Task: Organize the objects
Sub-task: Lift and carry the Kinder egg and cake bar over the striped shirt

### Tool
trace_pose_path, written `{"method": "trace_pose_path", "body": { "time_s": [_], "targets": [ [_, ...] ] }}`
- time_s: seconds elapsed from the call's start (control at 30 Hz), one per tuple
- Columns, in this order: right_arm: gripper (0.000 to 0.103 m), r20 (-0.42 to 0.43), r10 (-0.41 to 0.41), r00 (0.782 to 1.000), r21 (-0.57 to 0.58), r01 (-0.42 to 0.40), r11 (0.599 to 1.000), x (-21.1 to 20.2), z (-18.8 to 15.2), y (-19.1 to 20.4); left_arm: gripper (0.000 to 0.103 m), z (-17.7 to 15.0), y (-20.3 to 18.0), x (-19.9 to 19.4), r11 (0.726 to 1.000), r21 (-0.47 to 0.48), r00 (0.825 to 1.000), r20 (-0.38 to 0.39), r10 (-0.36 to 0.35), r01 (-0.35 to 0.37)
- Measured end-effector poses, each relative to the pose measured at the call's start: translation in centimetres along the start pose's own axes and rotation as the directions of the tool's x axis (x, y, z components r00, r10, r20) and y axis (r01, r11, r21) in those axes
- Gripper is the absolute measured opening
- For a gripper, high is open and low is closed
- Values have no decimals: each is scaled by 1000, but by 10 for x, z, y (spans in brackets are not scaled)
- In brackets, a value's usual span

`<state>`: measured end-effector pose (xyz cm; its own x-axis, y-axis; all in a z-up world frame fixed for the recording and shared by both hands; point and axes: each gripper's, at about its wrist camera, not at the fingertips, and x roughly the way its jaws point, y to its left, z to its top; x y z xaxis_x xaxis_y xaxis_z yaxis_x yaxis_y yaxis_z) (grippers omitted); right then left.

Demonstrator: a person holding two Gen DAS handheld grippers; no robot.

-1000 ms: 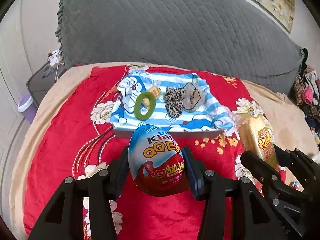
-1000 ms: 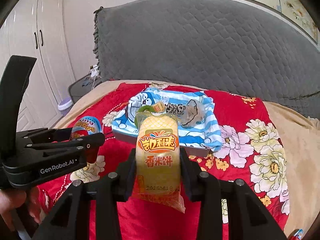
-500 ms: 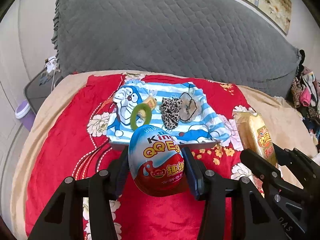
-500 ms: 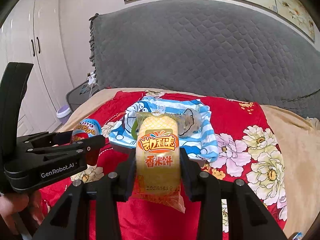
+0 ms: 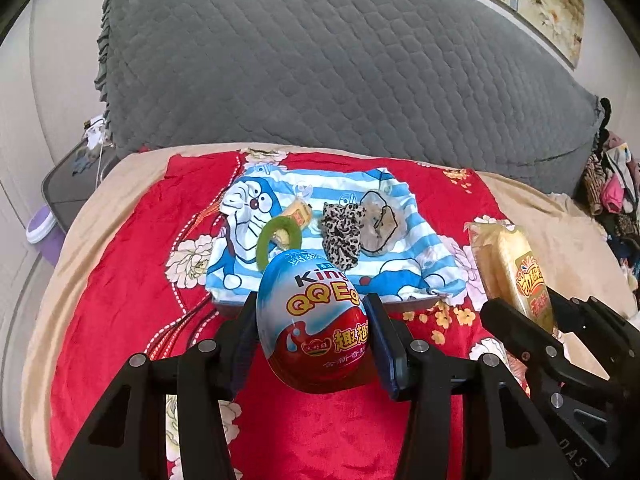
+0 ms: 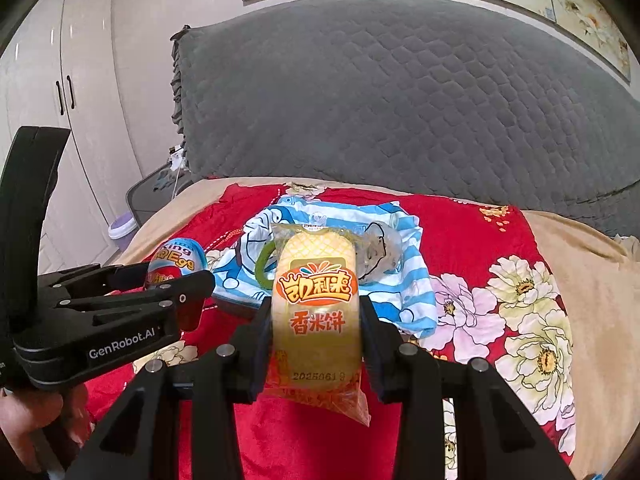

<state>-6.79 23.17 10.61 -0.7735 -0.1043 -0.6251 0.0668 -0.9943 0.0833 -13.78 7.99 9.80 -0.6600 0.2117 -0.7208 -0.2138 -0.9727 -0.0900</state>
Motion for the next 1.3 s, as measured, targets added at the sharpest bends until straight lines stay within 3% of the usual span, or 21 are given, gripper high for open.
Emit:
{"method": "trace_pose_path", "body": {
  "time_s": [1.3],
  "targets": [
    [40,8,15,1000,12,-15,1000,80,33,-24,52,35,-3,87,1000,25,999,-30,14,-13]
  ]
}}
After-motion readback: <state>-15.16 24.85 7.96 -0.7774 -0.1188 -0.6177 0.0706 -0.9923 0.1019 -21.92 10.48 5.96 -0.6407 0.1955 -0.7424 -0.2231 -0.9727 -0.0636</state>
